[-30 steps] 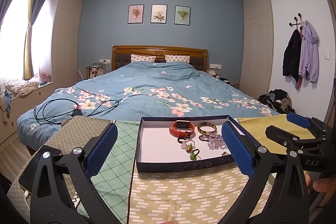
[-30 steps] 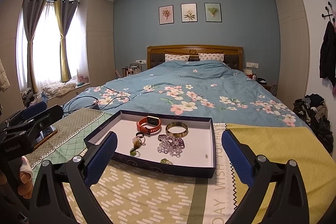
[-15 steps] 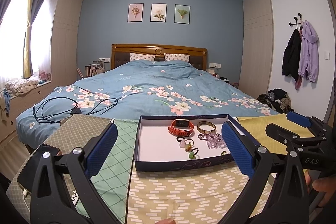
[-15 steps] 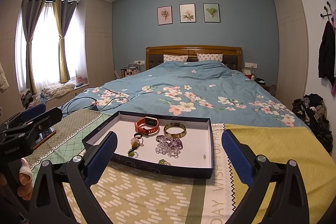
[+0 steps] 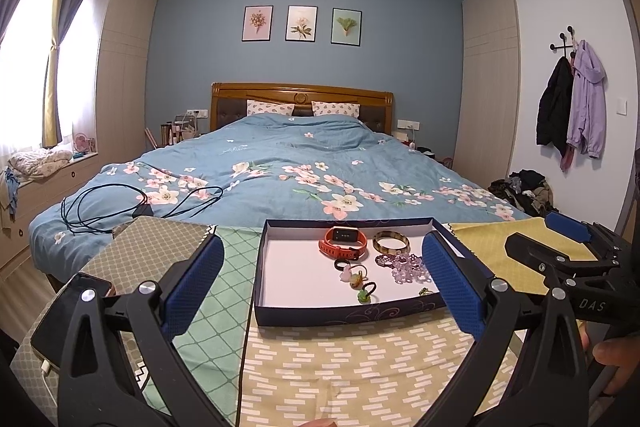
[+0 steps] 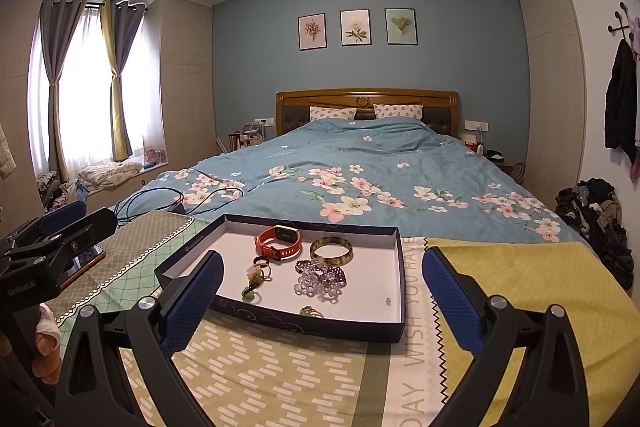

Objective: Organize jewelry

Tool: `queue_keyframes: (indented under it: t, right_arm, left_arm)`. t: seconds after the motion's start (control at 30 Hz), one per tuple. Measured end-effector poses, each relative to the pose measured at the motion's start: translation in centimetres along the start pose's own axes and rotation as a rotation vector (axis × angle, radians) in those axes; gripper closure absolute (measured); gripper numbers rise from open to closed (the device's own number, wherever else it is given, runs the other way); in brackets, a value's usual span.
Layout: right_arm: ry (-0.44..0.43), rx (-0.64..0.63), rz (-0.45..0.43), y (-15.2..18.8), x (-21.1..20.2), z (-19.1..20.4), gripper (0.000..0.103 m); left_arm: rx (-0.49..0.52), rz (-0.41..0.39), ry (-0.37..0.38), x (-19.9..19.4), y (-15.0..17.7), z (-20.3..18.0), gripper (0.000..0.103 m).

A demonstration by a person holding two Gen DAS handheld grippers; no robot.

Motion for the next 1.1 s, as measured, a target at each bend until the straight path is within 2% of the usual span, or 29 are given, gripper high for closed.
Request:
queue_keyframes:
  t: [0.47, 0.6, 0.97, 1.1]
  right_arm:
    - [-0.014, 0.005, -0.018, -0.2, -0.2, 0.0, 0.007]
    - [-0.066, 0.061, -0.042, -0.2, -0.2, -0.7, 0.007]
    - [0.011, 0.031, -0.079, -0.5, -0.5, -1.0, 0.007]
    - [0.029, 0.006, -0.099, -0.5, -0.6, -0.8, 0.007]
  left_arm:
    - [0.002, 0.006, 0.009, 0.5, 0.3, -0.2, 0.006]
    - [0.003, 0.010, 0.009, 0.6, 0.4, -0.3, 0.006]
    - [-0.021, 0.017, 0.008, 1.3, 0.9, 0.0, 0.006]
    - [-0.010, -0.012, -0.020, 1.5, 1.1, 0.2, 0.006]
Point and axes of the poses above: each gripper's, at about its wrist camera, not at the fingertips, and x roughly the way its jaws point, z to its left, y to its underside, the point moved 3 cm from there along x, roughly the way its jaws point, and after that the axes turned 5 degrees about -z, right-handed, at the moved point
